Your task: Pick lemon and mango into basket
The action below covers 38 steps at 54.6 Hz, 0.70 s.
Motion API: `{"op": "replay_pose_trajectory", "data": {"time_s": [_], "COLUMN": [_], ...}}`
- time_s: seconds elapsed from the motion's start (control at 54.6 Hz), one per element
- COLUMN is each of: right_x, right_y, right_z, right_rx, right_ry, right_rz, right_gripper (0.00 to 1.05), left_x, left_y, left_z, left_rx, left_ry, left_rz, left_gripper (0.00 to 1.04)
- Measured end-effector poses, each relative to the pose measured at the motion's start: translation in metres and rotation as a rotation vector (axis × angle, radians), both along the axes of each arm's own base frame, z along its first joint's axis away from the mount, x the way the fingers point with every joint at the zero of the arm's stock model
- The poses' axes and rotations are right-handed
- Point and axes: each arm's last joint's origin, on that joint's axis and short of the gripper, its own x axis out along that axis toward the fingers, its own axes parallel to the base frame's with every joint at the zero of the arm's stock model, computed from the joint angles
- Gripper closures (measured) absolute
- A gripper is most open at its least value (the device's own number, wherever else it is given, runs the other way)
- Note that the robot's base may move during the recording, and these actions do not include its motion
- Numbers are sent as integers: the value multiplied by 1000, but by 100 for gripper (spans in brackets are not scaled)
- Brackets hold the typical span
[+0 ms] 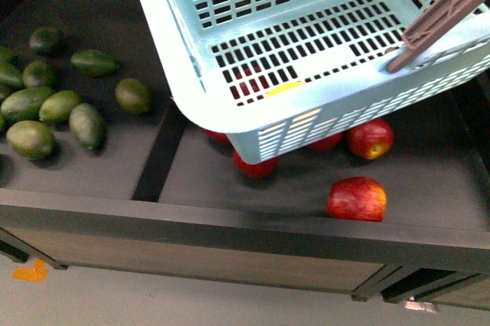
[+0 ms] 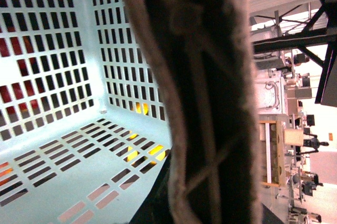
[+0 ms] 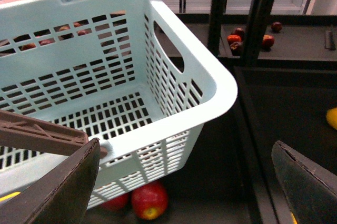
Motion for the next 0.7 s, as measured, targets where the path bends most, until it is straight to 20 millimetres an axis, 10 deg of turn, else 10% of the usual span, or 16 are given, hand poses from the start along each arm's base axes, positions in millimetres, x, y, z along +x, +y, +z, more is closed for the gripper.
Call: {"op": "replay_pose_trajectory", "data": {"time_s": [0.696], "right_x": [0], "right_y": [0], "right_z": [-1], "right_rx": [0], "right_ry": [3], "right_rz": [3], "right_gripper": [9], "left_x": [3], "left_y": [3], "left_z": [0], "left_rx": [7], "left_ry": [-6], "left_rz": [19], "left_gripper": [100]}}
